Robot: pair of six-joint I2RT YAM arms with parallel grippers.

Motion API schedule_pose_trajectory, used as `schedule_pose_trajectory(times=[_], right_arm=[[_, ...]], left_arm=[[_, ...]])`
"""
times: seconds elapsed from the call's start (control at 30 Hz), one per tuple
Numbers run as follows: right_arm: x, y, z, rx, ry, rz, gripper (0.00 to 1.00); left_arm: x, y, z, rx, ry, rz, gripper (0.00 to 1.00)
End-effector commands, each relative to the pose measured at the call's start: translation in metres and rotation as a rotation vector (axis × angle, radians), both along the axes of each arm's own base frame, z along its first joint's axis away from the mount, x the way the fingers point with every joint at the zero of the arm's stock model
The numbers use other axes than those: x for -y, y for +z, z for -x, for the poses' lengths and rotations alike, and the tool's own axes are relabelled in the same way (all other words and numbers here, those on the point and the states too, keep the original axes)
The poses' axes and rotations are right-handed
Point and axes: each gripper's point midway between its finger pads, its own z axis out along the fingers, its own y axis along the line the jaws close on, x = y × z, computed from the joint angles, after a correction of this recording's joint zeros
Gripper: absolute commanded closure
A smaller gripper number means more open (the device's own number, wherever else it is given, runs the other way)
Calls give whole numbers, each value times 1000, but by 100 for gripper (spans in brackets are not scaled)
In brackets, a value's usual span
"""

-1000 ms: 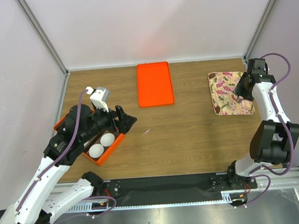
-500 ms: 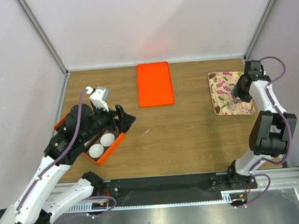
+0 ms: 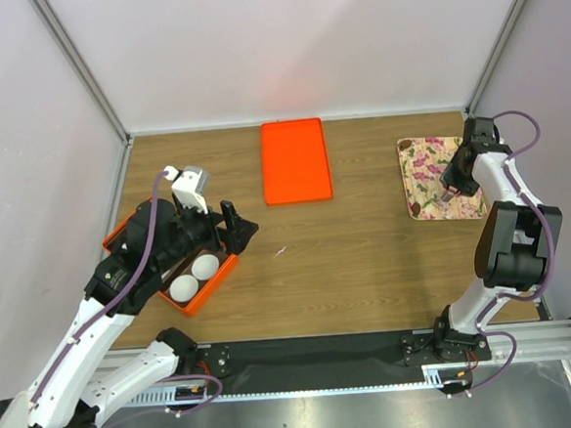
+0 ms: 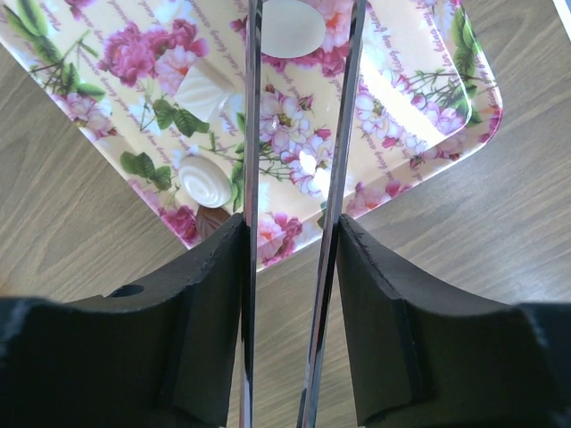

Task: Pack the chocolate

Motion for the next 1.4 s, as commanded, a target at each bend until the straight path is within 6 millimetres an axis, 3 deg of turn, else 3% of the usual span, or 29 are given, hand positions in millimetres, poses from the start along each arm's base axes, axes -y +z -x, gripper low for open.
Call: schedule_pose_trajectory(times=[0.0, 0.23, 0.47, 0.57, 0.7, 0.73, 0.8, 0.83, 0.9, 0.93, 1.1, 1.13, 1.17, 1.2, 1.27, 1.3, 1.37], right_arm=[[9, 9, -14, 51, -31, 21, 53], [5, 17, -21, 66, 4, 25, 61], [-21, 67, -28, 138, 109, 82, 68], [-48, 89, -30, 171, 186, 97, 68], [-115, 118, -31, 273, 367, 49, 68], [-150, 129, -26, 316, 452, 26, 68], [-197, 142, -24, 397, 569, -31, 68], [-235, 148, -16, 432, 655, -65, 68], [-283, 163, -8, 534, 757, -146, 69], [-317, 167, 5, 562, 837, -189, 68], [-414, 159, 19, 626, 1012, -318, 69], [-428, 156, 22, 628, 1040, -335, 69], [-454, 139, 30, 595, 1100, -359, 69], [-469, 147, 28, 642, 1126, -373, 69], [-502, 141, 39, 647, 1200, -407, 69], [-518, 130, 35, 655, 1223, -414, 70], [-544, 132, 37, 685, 1281, -426, 70]], left_arm=[[-5, 4, -4, 29, 18, -11, 0], [-6, 6, -4, 32, 23, -15, 0], [-9, 25, -8, 69, 38, -22, 0], [-18, 39, -12, 101, 82, -41, 0], [-31, 58, -15, 130, 144, -63, 0], [-35, 72, -15, 154, 163, -51, 0], [-40, 92, -10, 192, 173, -17, 1], [-41, 100, -8, 208, 174, 0, 1], [-45, 117, -1, 240, 177, 38, 0], [-48, 132, 4, 264, 180, 71, 0], [-62, 176, 22, 340, 209, 178, 0], [-64, 181, 24, 349, 217, 196, 0], [-67, 187, 25, 361, 227, 207, 0], [-70, 193, 27, 374, 237, 219, 0], [-74, 197, 26, 379, 257, 219, 0], [-75, 202, 27, 386, 259, 225, 0], [-75, 206, 26, 389, 264, 229, 0]])
